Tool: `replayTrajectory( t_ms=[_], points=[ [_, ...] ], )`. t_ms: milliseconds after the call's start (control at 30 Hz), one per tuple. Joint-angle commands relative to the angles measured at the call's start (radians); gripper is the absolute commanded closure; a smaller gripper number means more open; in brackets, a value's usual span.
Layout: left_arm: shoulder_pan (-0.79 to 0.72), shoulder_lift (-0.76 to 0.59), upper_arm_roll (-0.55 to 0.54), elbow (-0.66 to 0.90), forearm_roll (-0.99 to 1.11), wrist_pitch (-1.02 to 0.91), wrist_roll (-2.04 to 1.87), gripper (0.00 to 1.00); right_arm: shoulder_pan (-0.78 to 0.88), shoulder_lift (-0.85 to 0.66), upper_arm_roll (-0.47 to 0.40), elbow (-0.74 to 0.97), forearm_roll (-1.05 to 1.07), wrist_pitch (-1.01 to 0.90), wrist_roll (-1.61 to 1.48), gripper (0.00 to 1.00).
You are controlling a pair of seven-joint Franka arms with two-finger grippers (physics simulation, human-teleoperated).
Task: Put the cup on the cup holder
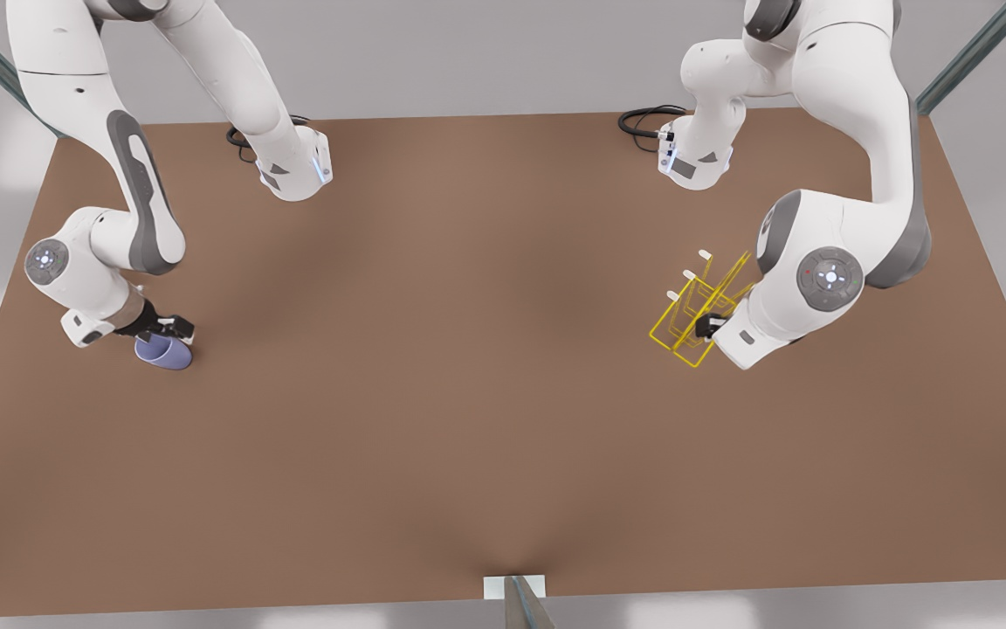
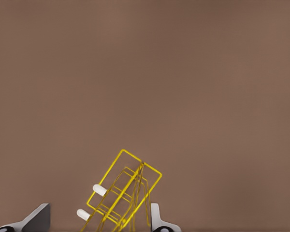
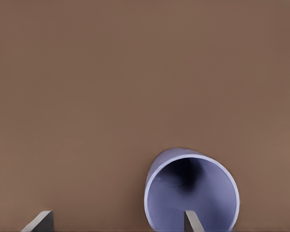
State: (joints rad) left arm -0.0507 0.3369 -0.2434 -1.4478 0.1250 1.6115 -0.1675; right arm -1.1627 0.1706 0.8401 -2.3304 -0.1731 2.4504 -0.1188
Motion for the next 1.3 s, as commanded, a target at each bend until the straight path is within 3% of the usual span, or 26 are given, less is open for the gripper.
replayTrajectory(
  t_ms=[0,733,1033,1067,1133,1167,1200,1267],
  points=[
    [0.0,0.004,-0.001,0.0,0.001,0.013,-0.006,0.0,-0.005,0.0,0.002,-0.006,-0.017,0.009,-0.055,0.0],
    [-0.001,0.021,0.001,-0.031,0.001,0.059,-0.006,0.0,-0.006,0.176,-0.012,0.009,-0.14,0.104,-0.058,0.0],
    [-0.006,0.024,0.001,-0.031,0.001,0.061,-0.01,0.0,-0.005,0.213,-0.056,0.017,-0.261,0.111,-0.05,0.0],
    [-0.006,0.024,0.001,-0.031,0.001,0.062,-0.01,0.0,-0.005,0.221,-0.058,0.017,-0.272,0.125,-0.05,0.03],
    [-0.006,0.03,0.001,-0.029,0.001,0.064,-0.014,0.0,-0.005,0.23,-0.059,0.017,-0.279,0.127,-0.05,0.24],
    [-0.006,0.03,0.001,-0.029,0.001,0.064,-0.014,0.0,-0.005,0.23,-0.064,0.017,-0.281,0.125,-0.05,0.54],
    [-0.005,0.031,0.001,-0.029,0.001,0.064,-0.014,0.0,-0.005,0.225,-0.064,0.017,-0.281,0.124,-0.05,0.79],
    [-0.005,0.031,0.001,-0.031,0.001,0.064,-0.014,0.0,-0.006,0.216,-0.064,0.017,-0.282,0.113,-0.05,0.79]
  ],
)
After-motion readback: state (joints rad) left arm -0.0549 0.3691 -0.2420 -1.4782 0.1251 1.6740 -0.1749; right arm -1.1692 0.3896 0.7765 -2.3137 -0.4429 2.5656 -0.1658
